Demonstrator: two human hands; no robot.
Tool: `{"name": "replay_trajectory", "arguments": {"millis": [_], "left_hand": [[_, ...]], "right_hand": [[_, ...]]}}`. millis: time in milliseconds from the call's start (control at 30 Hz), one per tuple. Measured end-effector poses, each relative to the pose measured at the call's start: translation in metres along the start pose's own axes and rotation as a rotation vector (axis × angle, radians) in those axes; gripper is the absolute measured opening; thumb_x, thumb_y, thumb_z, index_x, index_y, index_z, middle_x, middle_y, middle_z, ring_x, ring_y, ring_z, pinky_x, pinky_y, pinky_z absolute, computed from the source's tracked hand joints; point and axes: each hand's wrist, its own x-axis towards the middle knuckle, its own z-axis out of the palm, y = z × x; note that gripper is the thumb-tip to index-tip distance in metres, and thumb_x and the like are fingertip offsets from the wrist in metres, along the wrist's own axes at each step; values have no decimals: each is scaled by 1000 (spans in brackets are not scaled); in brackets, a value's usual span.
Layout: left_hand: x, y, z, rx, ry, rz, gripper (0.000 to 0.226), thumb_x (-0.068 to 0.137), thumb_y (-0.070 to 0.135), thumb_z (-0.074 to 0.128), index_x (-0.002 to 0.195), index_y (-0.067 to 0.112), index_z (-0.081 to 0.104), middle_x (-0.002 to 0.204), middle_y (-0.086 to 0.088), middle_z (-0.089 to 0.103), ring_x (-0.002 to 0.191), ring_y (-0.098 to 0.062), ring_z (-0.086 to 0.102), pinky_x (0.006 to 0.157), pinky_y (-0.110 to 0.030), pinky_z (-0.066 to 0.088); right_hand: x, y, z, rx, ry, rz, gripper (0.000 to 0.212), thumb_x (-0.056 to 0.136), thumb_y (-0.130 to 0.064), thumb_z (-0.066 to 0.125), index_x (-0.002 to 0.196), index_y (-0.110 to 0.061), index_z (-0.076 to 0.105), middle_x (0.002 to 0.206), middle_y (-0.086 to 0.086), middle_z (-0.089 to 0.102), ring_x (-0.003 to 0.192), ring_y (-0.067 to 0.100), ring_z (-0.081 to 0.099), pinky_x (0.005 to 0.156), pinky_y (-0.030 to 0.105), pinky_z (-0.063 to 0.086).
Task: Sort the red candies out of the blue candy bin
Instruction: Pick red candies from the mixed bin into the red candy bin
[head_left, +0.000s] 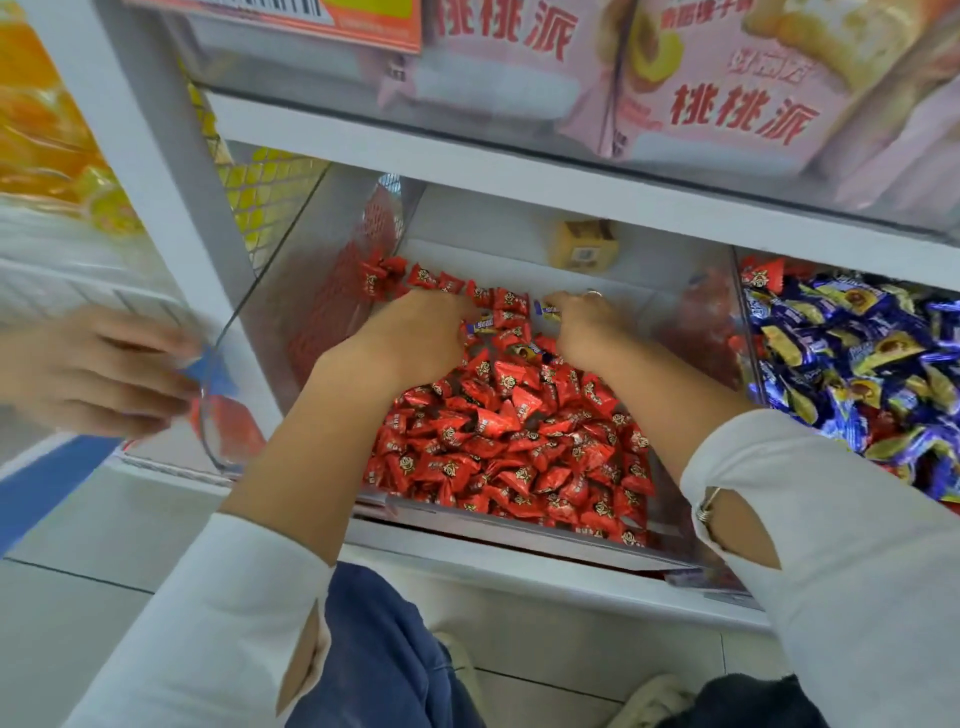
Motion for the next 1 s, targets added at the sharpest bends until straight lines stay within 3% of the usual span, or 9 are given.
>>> {"name": "replay_trajectory", "arguments": {"millis": [167,267,433,633,733,867,1000], "left_hand": [[13,16,3,65,-56,-13,43,93,3,42,135,10,49,135,-16,51,119,-30,51,92,-31,44],[33,25,10,135,-90,-7,39,91,2,40,128,6,52,126,-18,56,112,-32,54,86,-35,45],[47,23,22,279,-122,-44,36,90,3,44,125,5,52,122,-17,58,109,-34,57,84,-39,48],[43,18,24,314,-53,-52,40,90,10,48,130,10,47,119,-15,59,108,-34,56,81,-40,48],[41,17,17,225,23,-54,31,88,12,50,119,8,54,113,-16,56,103,-33,55,80,-37,47],[41,35,17,47,3,3,24,92,8,44,115,5,52,101,-13,51,89,-29,52,73,-34,42],[51,50,30,155,-104,27,29,98,13,36,116,1,54,116,-16,58,106,-34,54,83,-38,44]], "right_hand": [[3,-2,-8,-127,-100,-9,49,91,-10,54,137,-23,43,135,15,43,114,32,53,91,40,50],[1,0,-11,-126,-109,-1,42,93,-14,55,134,-16,48,134,14,49,115,30,53,91,34,49],[-11,7,-12,-84,-118,38,34,89,-10,57,123,-9,59,122,12,60,105,27,59,75,27,46],[-17,4,-11,0,-48,102,35,88,-3,58,123,-7,59,124,15,59,112,31,58,92,34,49],[-17,4,-14,93,28,117,37,89,1,53,125,-7,58,126,16,58,115,31,56,93,33,48],[-20,3,-23,206,57,164,35,92,1,45,126,-4,53,127,16,56,116,31,54,87,32,46],[-28,4,-37,310,-17,146,21,93,-9,43,111,-4,53,116,18,58,104,31,58,67,28,40]]}}
